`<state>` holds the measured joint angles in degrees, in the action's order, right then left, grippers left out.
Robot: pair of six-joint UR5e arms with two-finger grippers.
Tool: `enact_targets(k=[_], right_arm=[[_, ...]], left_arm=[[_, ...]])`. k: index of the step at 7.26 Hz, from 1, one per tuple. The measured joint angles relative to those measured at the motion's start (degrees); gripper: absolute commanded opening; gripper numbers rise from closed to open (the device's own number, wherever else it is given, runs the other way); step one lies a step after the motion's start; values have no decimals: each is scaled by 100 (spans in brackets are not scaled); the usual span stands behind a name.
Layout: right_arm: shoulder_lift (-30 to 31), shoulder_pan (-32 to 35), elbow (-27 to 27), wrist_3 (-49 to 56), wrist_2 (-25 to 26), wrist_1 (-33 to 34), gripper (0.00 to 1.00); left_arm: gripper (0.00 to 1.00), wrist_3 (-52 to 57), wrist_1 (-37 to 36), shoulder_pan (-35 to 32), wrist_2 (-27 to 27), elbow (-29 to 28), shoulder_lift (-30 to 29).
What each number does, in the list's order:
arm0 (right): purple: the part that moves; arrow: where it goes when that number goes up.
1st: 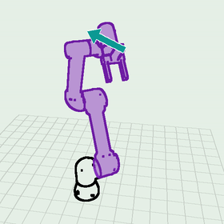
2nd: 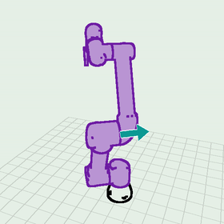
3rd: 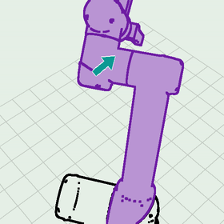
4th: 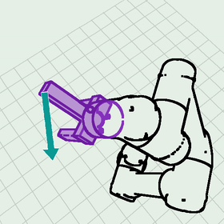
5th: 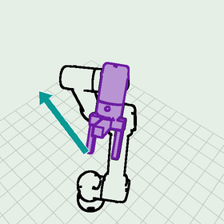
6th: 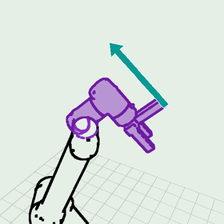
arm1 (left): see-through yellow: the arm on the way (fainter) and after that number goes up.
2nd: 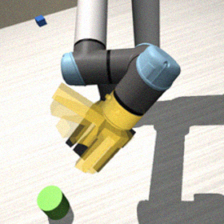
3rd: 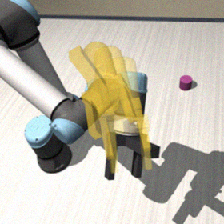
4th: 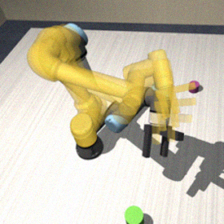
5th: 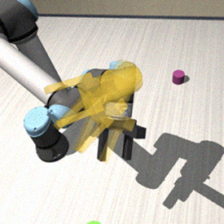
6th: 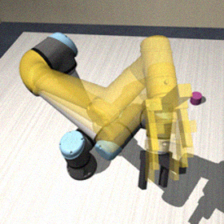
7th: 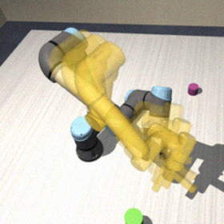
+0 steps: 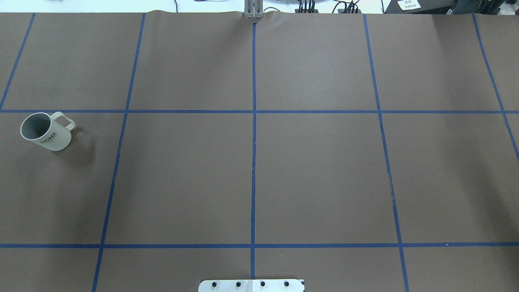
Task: Left arm hands cup to right arm to dump lemon
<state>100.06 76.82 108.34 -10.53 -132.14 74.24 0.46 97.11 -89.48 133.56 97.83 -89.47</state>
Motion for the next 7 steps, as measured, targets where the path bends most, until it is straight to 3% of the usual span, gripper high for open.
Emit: enact_targets(k=[4, 7], right_arm=[[-708, -846, 43, -735, 13, -363, 100], [-955, -1119, 75, -1154, 61, -400, 100]], left_arm=[[100, -1351, 874, 1298, 172, -116, -53], [99, -2612, 1754, 1976, -92, -410, -148]])
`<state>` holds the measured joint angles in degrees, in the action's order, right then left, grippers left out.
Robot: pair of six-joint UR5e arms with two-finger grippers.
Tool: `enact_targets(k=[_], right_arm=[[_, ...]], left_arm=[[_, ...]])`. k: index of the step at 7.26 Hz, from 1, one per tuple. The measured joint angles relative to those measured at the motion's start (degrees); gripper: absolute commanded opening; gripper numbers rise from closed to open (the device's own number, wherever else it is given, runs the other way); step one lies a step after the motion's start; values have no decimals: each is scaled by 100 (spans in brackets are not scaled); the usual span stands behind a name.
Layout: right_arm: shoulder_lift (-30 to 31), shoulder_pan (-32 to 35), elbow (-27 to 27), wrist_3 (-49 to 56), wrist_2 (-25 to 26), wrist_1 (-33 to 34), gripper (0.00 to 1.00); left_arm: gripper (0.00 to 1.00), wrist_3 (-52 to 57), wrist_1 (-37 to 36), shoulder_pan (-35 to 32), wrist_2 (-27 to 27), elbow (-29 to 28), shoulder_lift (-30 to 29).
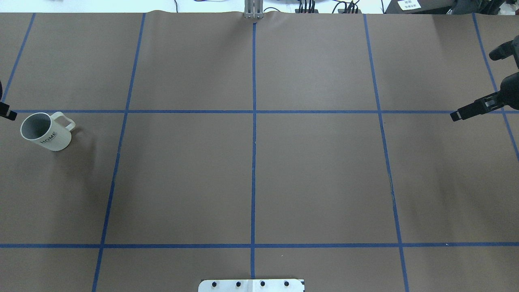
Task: Left arm hands cup to right arm to dump lemon
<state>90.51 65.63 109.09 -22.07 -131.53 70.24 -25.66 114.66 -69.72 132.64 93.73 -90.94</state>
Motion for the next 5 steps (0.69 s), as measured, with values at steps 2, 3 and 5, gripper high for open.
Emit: enact_targets(k=[2, 3, 5], right_arm=[[-29, -36, 2, -53, 4, -2, 100], [-31, -38, 0, -58, 5, -2, 100], [-33, -41, -1, -60, 5, -4, 100]], left_arm=[[62, -298, 112, 331, -326, -77, -48], [45, -328, 122, 410, -373, -98, -52], [33, -349, 126, 511, -394, -129, -55]])
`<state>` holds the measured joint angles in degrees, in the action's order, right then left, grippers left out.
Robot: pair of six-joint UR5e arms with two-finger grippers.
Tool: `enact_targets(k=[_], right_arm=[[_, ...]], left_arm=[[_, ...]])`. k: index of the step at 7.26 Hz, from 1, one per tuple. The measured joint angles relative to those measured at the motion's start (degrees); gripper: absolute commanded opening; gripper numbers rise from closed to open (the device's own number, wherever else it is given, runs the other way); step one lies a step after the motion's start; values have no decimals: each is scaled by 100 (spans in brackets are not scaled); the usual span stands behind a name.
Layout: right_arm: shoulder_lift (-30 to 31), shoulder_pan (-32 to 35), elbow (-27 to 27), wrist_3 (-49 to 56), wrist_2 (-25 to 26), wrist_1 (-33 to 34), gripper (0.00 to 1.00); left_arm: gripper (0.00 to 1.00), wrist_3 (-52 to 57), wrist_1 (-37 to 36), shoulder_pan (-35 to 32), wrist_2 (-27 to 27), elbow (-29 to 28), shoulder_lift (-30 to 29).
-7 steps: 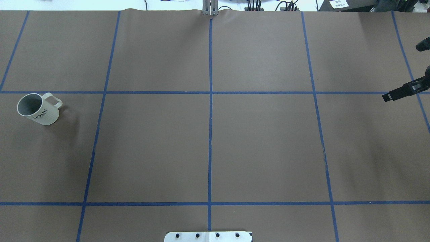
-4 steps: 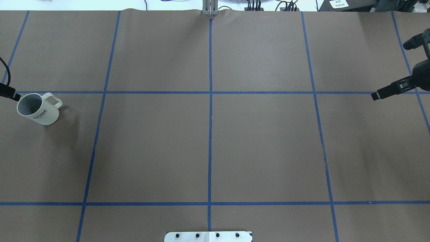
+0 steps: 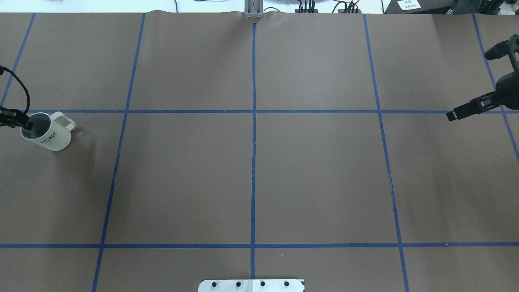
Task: Left arm hands cup to right arm to dump lemon
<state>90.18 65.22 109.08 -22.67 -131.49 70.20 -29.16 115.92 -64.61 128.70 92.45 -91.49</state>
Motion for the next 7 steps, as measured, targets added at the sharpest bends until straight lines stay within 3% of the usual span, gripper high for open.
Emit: enact_targets(k=[1, 2, 7], right_arm=[[0, 0, 1, 0, 0, -4, 100], [0, -1, 3, 0, 0, -6, 100], [-269, -3, -33, 16, 6, -34, 100]], left_arm=[[21, -6, 0, 30, -2, -2, 0], [0, -12, 1, 45, -2, -1, 0], [0, -13, -55, 32, 217, 96, -16]])
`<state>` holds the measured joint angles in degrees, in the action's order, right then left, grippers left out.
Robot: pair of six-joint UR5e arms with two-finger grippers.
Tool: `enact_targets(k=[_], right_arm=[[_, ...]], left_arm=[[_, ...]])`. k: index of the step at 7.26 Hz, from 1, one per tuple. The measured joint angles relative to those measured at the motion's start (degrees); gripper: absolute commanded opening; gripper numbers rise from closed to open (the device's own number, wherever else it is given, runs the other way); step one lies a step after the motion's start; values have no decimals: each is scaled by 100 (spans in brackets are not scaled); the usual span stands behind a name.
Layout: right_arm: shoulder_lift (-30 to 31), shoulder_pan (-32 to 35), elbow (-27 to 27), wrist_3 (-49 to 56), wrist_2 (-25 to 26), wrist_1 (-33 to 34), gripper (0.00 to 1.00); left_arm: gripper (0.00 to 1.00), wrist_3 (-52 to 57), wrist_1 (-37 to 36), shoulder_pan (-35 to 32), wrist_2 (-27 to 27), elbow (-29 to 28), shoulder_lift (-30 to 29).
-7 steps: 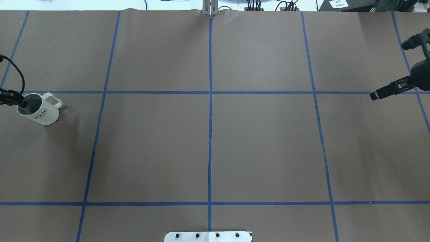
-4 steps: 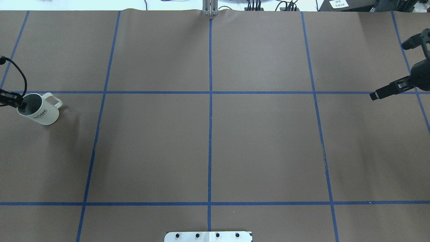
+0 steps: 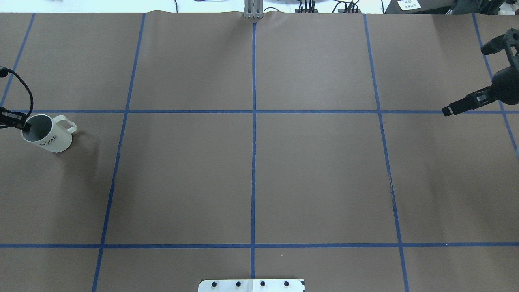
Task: Left arm hands cup to right arm to dump lemon
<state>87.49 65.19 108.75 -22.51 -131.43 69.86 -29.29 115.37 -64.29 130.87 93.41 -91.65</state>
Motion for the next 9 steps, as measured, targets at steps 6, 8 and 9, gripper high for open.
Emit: enact_targets(k=[6, 8, 9], right_arm=[[-1543, -632, -365, -25, 1104, -4, 99], [-2201, -1055, -504, -24, 1591, 9, 99], [-2389, -1218, -517, -27, 1768, 3, 99]], left_arm=[[0, -2873, -1012, -458, 741, 62, -1753], [0, -4304, -1101, -413, 844, 4, -2494], [0, -4921, -1109, -320, 884, -40, -2789]])
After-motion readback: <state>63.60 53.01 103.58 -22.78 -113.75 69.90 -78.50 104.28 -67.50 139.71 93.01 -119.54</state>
